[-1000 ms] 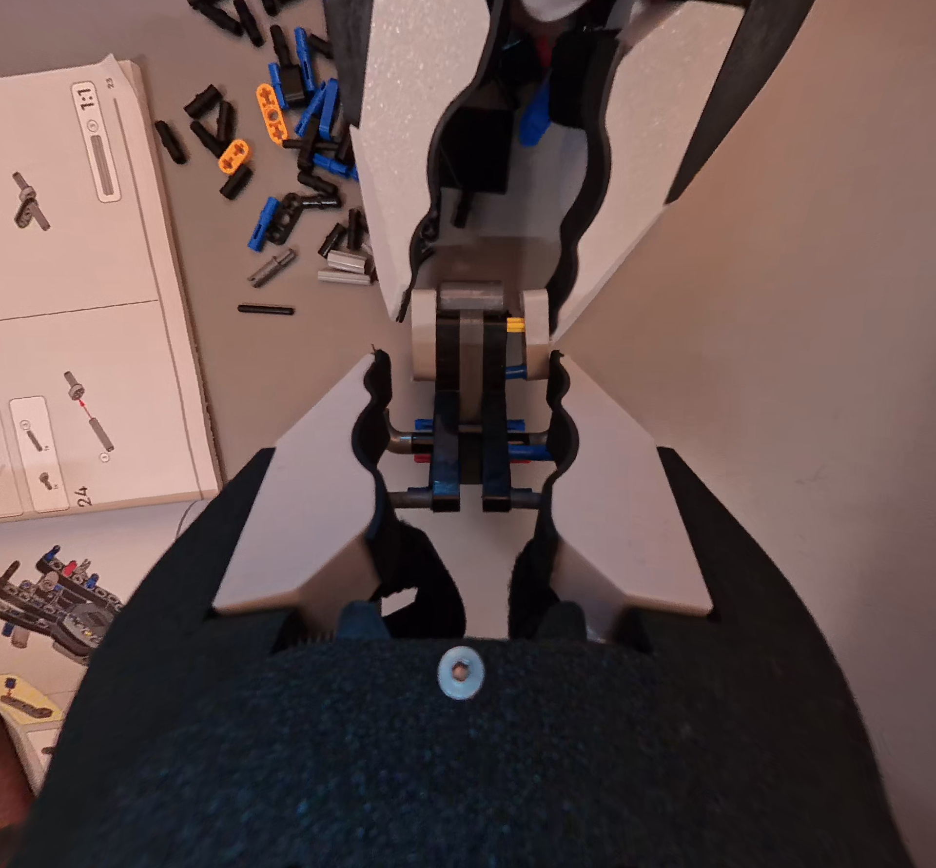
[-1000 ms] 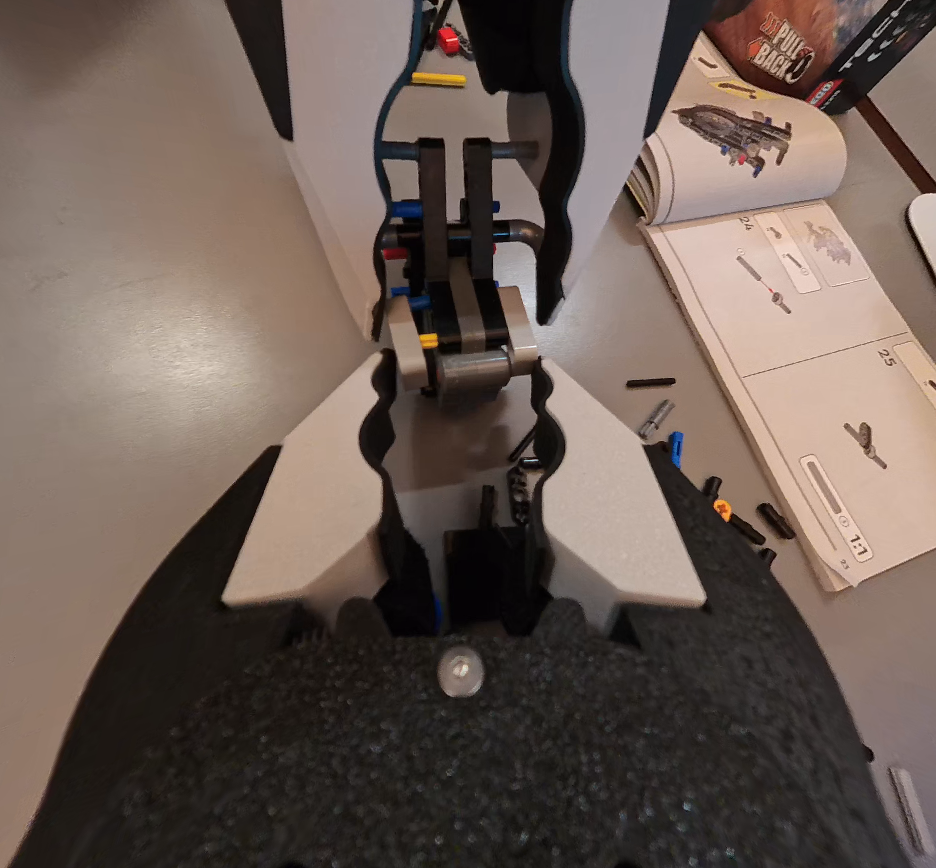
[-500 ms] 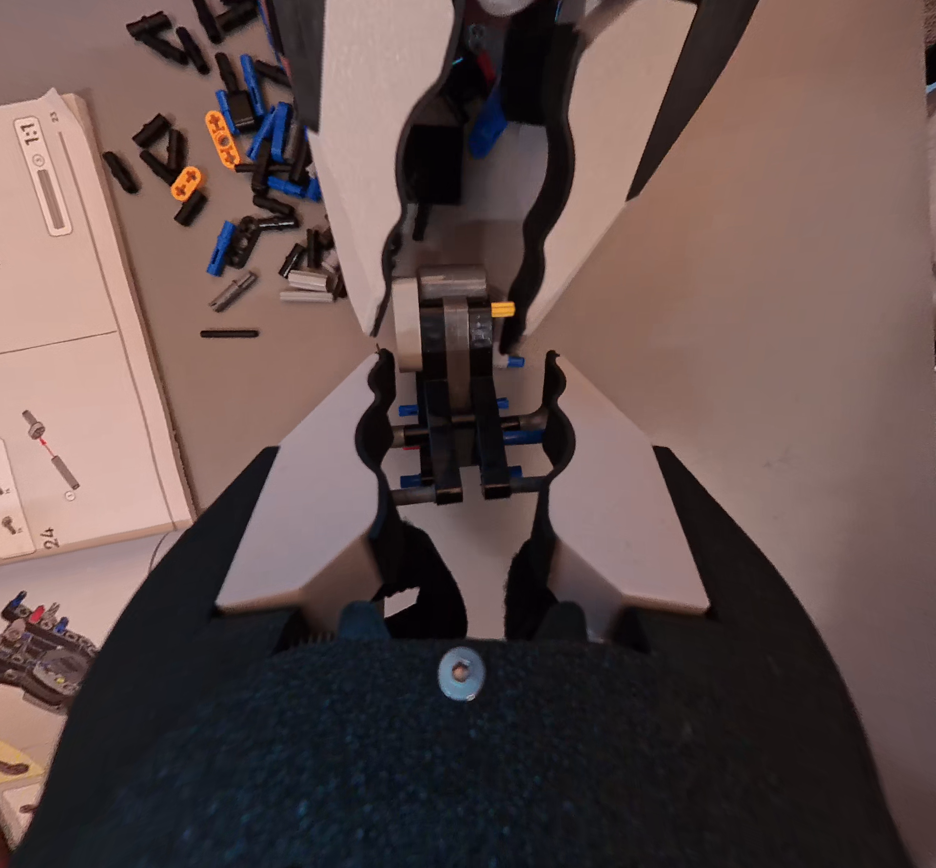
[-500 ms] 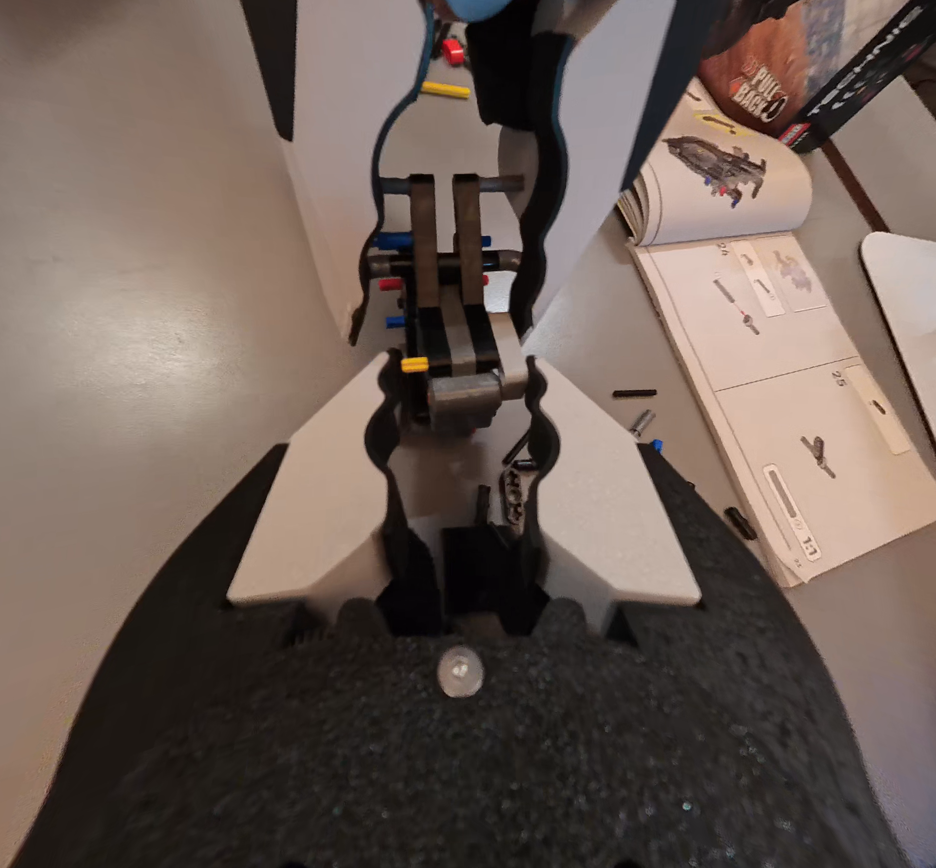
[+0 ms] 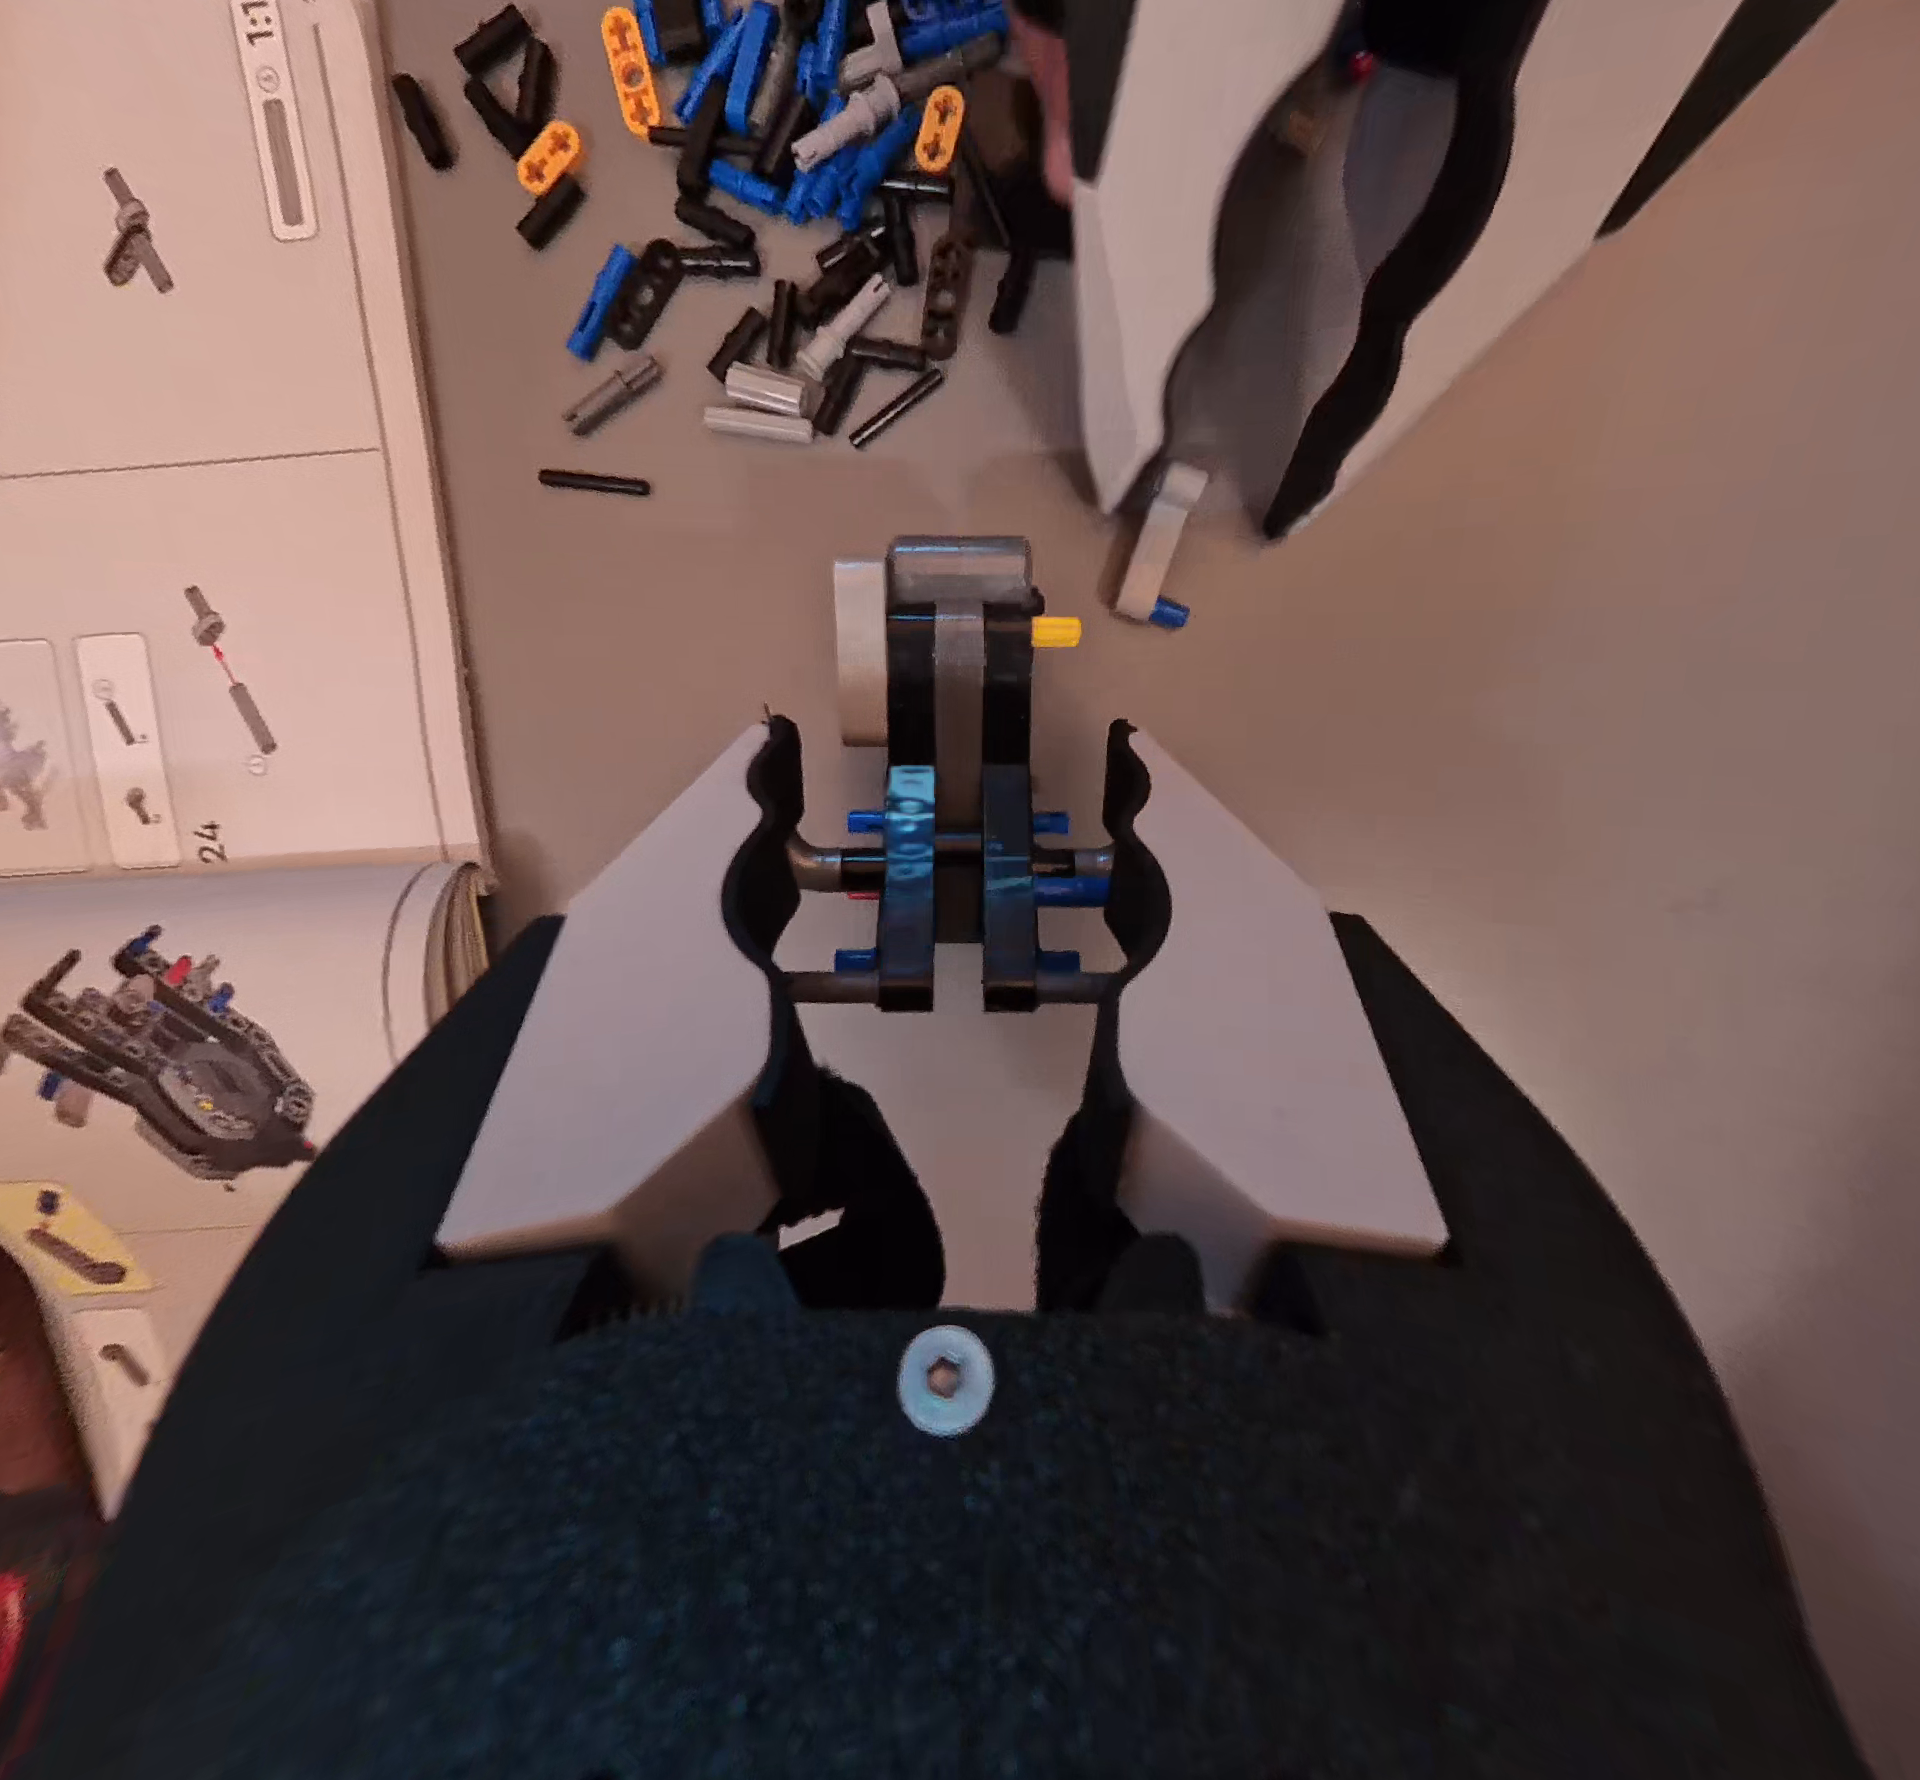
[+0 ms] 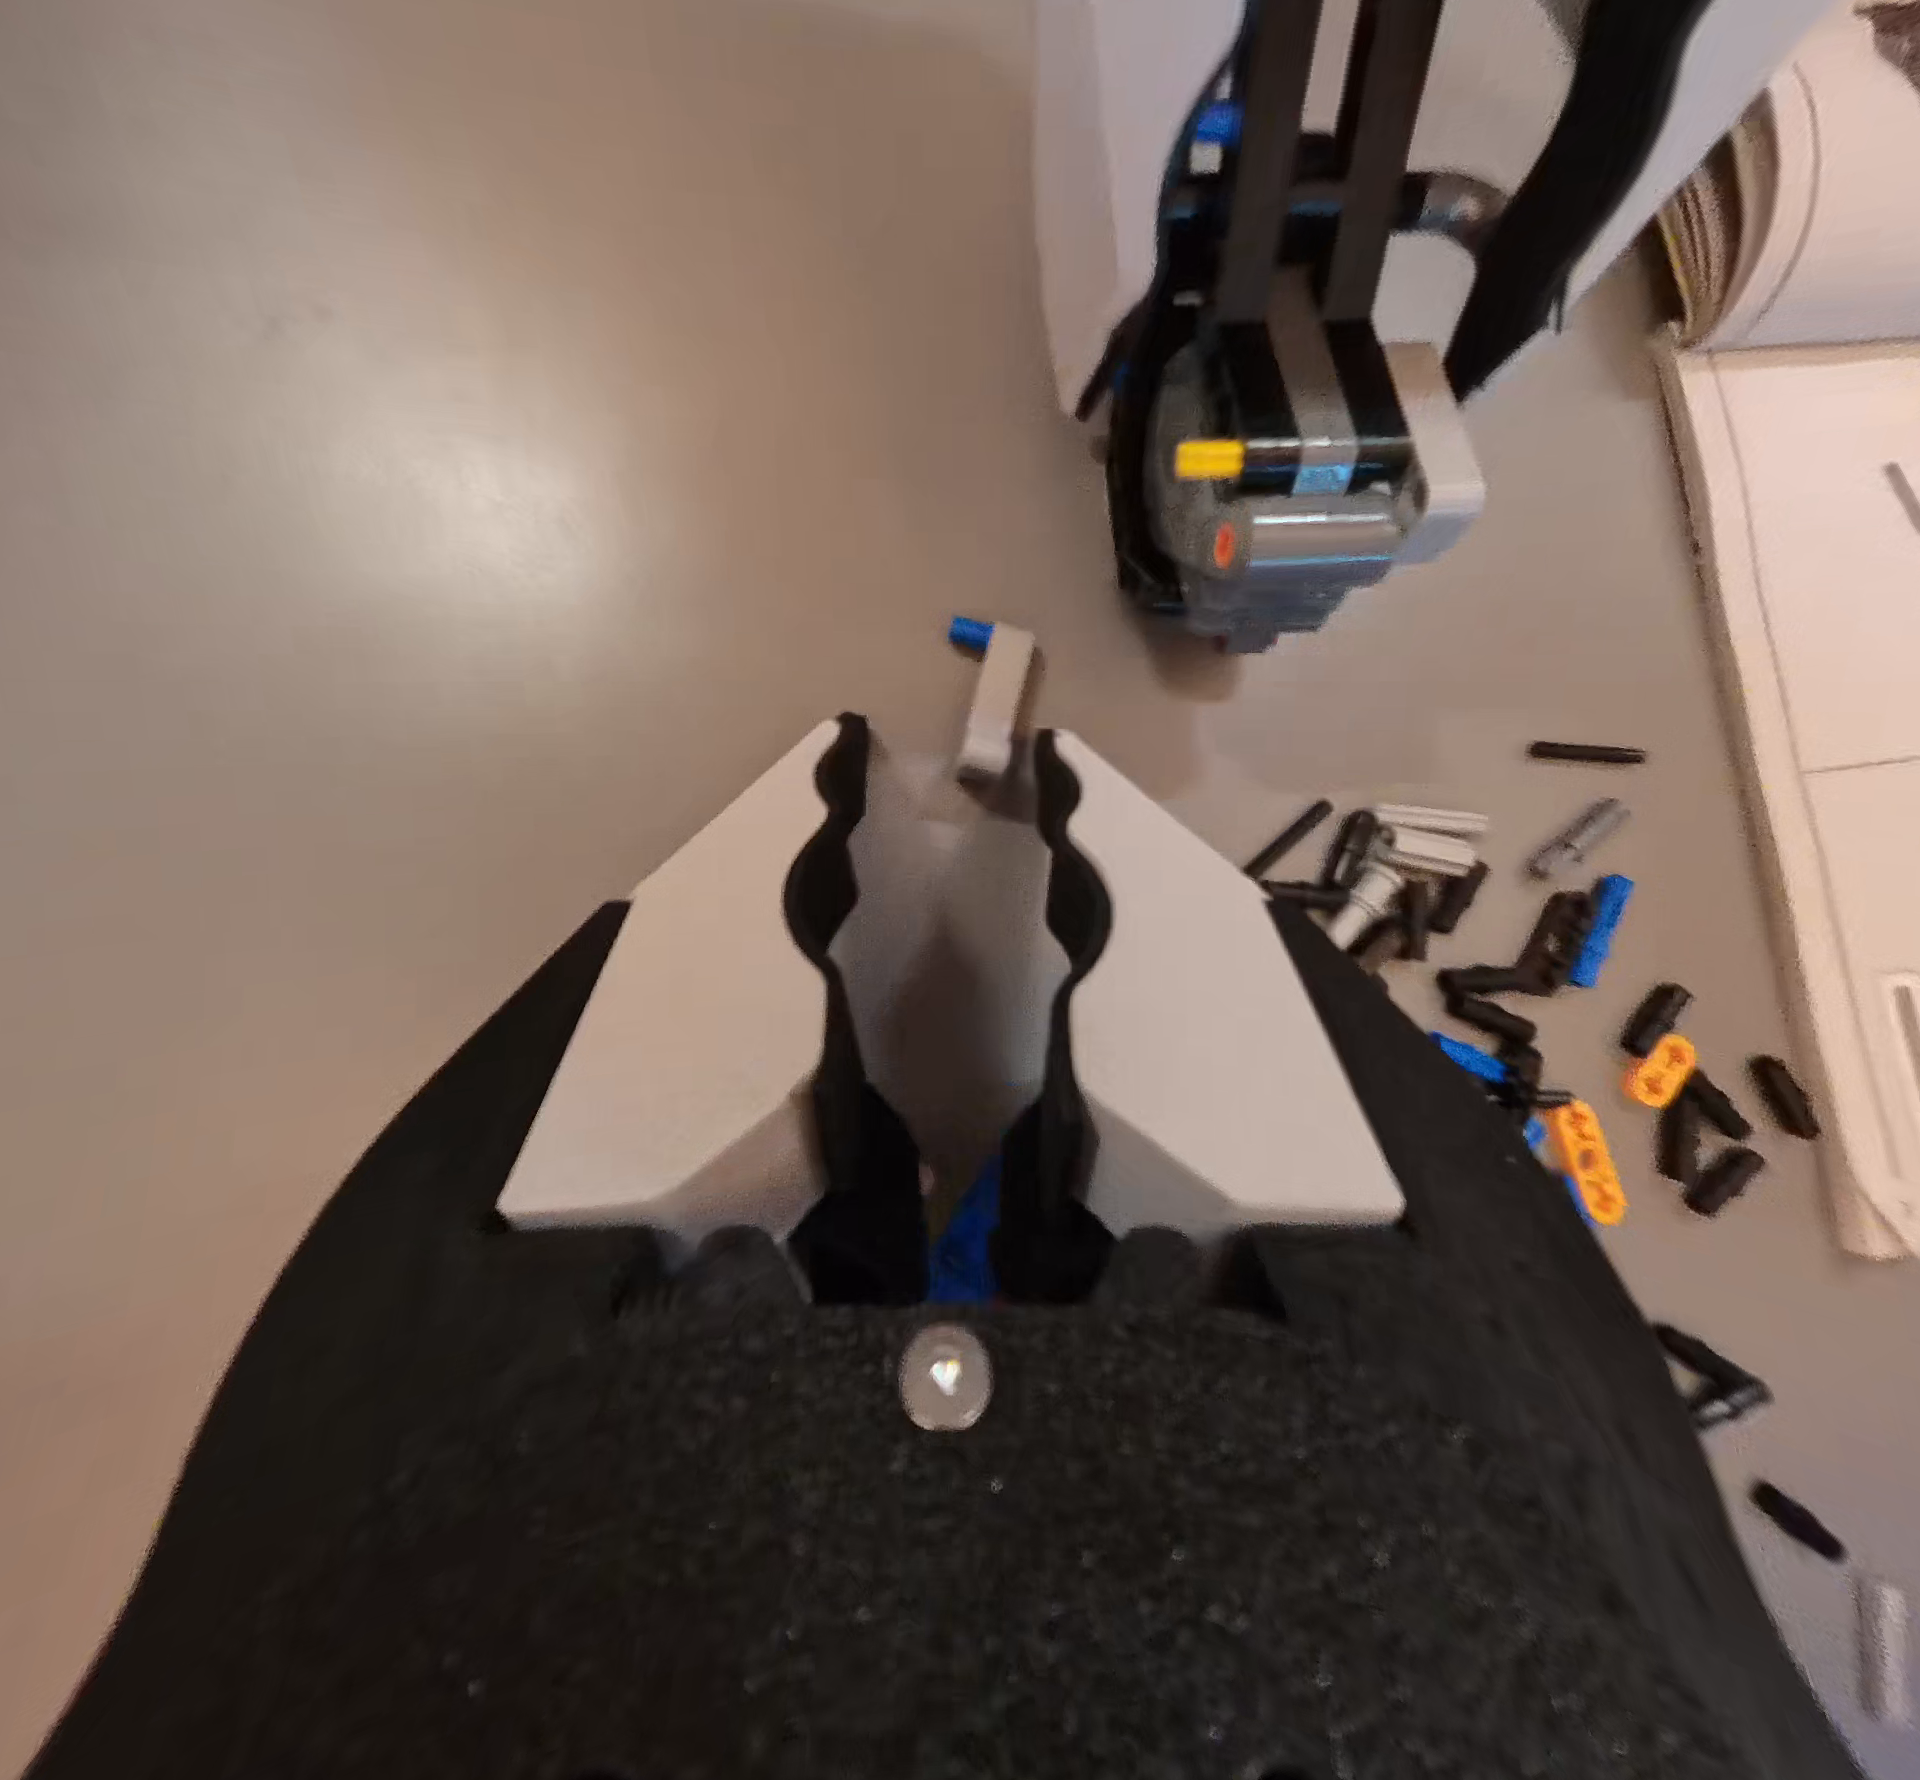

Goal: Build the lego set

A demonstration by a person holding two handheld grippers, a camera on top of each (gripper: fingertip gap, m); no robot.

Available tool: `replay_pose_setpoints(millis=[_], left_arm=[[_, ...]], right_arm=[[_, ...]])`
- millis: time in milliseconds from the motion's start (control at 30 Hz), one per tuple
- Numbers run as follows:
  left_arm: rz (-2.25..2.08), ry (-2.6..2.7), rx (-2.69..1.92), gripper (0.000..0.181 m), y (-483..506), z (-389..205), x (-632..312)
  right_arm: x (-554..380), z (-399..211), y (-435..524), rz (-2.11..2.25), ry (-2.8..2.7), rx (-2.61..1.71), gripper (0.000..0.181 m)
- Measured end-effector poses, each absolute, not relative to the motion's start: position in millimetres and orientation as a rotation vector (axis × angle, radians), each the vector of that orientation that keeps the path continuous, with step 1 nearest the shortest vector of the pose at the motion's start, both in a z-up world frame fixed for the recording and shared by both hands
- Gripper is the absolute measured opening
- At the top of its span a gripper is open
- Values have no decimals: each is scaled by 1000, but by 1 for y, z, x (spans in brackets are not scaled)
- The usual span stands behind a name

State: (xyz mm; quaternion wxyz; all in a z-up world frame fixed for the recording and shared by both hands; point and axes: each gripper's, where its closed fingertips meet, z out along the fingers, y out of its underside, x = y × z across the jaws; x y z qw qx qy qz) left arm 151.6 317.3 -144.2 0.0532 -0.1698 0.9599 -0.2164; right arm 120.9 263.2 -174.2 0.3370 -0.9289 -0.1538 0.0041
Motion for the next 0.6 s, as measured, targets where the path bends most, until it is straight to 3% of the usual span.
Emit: replay_pose_setpoints(millis=[33,167,267,433,600], left_arm=[[-677,2910,-524,57,317,-144,150],[-830,2833,-555,70,315,-126,144],[-1036,2683,-610,75,317,-96,143],[-1319,2339,-585,63,326,-56,125],[-1103,2192,-256,45,307,-90,101]], right_arm=[[118,-173,265,20,-400,-2415,30],[120,-176,265,-4,-401,-2421,9],[122,-167,268,27,-364,-2391,8],[110,-115,275,380,-169,-2152,7],[94,-85,279,821,-21,-1936,7]])
